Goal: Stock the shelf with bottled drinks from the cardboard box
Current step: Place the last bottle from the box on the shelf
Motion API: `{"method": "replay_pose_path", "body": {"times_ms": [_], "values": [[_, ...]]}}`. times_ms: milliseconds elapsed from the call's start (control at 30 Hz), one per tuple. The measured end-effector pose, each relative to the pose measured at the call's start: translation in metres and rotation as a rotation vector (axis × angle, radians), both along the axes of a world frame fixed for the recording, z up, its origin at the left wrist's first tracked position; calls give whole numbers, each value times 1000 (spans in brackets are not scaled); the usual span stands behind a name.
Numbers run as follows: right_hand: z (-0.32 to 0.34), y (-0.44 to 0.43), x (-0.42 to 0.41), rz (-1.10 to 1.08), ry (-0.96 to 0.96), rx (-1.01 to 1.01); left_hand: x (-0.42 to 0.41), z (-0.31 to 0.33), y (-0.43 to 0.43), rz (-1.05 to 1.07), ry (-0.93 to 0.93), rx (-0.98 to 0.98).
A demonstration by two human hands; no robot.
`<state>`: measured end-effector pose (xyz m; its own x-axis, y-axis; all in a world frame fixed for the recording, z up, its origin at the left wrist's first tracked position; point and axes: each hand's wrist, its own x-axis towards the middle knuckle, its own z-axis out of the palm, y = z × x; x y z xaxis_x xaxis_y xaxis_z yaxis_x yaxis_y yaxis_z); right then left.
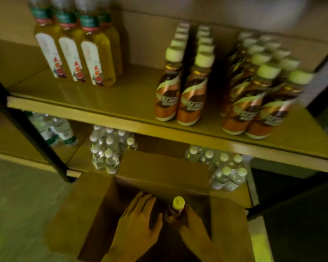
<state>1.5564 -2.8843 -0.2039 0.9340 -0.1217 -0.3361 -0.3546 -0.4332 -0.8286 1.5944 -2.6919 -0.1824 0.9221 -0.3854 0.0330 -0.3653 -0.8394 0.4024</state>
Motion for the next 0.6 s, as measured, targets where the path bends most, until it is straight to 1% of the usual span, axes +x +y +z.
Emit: {"method": "replay_pose_path", "body": {"times_ms": [67, 100, 200, 233, 300, 367, 467, 500, 600], "values": [[39, -14, -5, -59, -63, -50, 3, 20, -13, -7, -32, -30], [45, -25, -9, -101, -145, -51, 7, 26, -21, -13, -84, -23], [80, -50, -25, -185, -190, -119, 15, 64, -45, -95, -58, -51], [90, -57, -31, -227, -217, -109, 17, 69, -52, -120, -126, -82], [113, -67, -40, -314, -304, 44, 18, 93, -65, -160, -191, -133], [140, -75, -44, -365, -316, 137, 21, 109, -80, -191, -259, -154], [182, -99, -54, -385, -358, 115, 22, 141, -100, -218, -289, -197], [191, -107, -57, -391, -391, 93, 23, 145, -106, -229, -331, -218], [222, -123, -63, -458, -493, 77, 26, 166, -121, -247, -355, -295]]}}
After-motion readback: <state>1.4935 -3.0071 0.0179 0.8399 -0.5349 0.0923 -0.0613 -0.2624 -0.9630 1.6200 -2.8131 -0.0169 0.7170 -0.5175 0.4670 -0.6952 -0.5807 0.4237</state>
